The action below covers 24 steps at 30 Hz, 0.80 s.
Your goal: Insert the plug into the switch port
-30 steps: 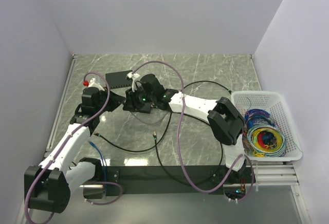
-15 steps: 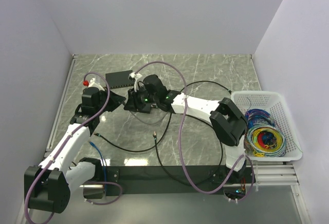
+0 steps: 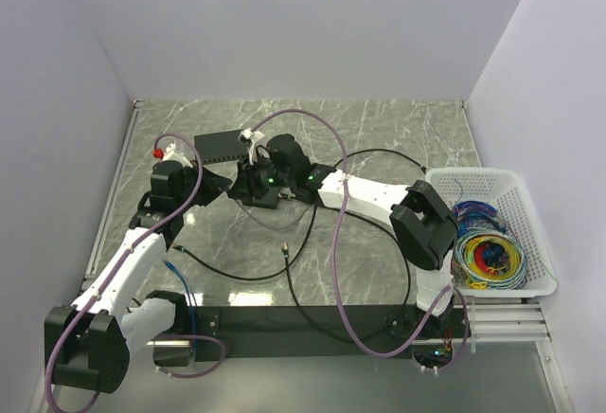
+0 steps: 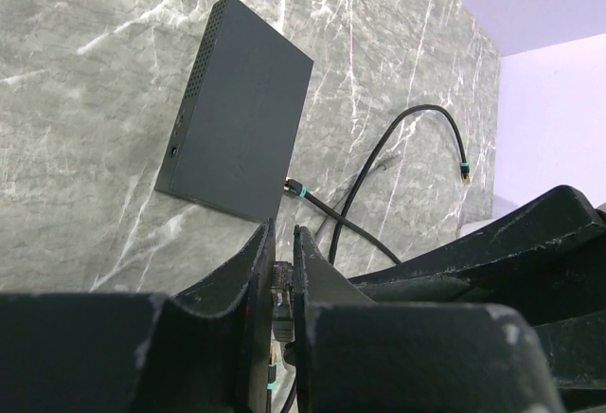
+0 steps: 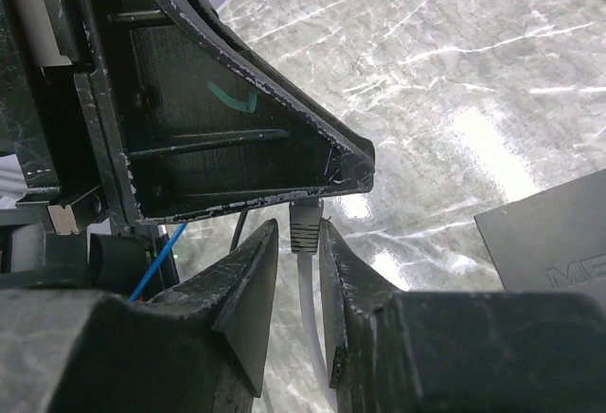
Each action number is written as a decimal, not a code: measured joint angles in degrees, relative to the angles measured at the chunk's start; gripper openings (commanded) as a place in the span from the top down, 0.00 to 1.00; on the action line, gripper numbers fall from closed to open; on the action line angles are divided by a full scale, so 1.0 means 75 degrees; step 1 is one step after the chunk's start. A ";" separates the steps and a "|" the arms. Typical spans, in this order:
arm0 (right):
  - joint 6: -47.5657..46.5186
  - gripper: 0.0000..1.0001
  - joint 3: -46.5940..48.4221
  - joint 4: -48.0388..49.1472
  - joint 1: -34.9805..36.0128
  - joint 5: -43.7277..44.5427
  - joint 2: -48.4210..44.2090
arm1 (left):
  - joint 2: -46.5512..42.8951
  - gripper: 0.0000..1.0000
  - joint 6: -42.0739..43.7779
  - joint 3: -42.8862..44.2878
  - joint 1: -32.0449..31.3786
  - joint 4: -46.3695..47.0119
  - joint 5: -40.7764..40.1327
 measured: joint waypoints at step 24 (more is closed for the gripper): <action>0.0050 0.76 0.0023 -0.0047 -0.0020 0.0044 0.0061 | -0.0003 1.00 0.0000 -0.0003 0.0000 -0.0003 -0.0003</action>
